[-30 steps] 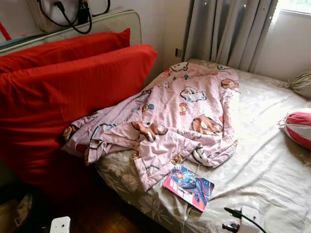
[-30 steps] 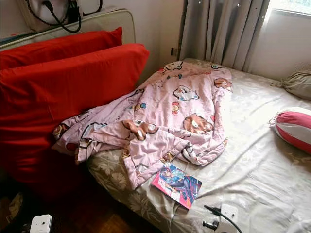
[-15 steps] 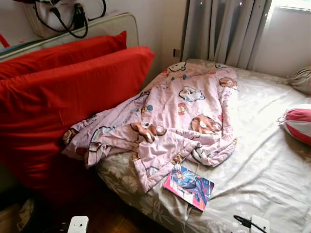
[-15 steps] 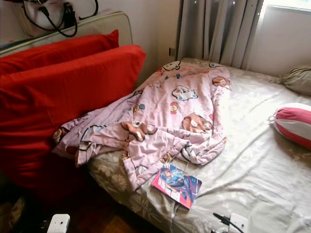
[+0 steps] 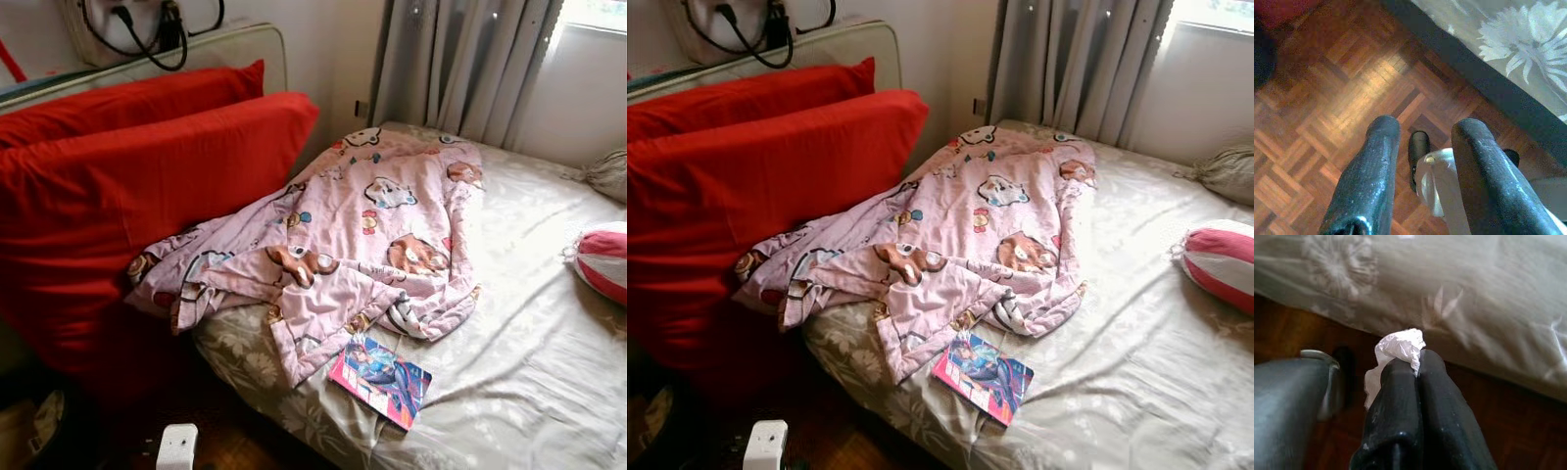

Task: Clean up the room

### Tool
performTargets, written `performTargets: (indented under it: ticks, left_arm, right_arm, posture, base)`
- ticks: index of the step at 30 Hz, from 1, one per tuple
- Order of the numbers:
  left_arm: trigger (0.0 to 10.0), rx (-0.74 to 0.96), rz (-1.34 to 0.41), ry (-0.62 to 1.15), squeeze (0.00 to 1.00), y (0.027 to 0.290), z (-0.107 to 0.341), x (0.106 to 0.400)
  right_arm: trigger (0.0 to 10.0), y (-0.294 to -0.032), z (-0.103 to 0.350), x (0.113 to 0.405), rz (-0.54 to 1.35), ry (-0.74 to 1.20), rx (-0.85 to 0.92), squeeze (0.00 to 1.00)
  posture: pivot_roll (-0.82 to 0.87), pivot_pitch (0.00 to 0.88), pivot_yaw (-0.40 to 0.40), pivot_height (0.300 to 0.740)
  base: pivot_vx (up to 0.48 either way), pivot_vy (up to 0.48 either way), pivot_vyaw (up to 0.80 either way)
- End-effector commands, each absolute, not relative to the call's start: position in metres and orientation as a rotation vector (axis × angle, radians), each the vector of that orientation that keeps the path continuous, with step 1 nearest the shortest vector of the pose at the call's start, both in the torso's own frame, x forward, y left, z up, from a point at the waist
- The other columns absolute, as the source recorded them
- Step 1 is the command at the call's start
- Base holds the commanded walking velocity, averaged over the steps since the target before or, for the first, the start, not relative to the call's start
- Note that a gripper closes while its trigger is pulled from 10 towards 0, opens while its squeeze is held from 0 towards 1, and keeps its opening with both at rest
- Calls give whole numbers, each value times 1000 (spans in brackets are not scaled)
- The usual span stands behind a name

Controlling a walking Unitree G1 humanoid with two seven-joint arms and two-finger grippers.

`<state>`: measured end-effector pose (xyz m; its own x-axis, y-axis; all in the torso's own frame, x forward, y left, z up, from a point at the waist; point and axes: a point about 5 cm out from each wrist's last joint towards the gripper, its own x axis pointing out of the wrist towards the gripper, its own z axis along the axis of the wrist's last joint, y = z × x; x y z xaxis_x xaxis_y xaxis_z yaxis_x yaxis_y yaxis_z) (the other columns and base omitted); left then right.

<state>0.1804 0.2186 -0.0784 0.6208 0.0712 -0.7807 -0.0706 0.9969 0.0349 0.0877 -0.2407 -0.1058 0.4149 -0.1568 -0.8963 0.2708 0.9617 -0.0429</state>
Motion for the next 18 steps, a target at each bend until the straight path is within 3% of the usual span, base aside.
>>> performTargets:
  ticks: [1, 18]
  left_arm:
    - [10000, 5, 94, 942, 0, 221, -83, 170]
    - [10000, 33, 101, 969, 0, 225, -85, 166]
  right_arm:
    - [10000, -240, -101, 105, -248, 1051, 109, 0]
    - [10000, -246, -102, 92, -253, 1045, 128, 0]
  posture:
    - [75, 0, -41, 740]
    - [78, 0, -15, 740]
  base:
    - [0, 0, 800]
    - [0, 0, 800]
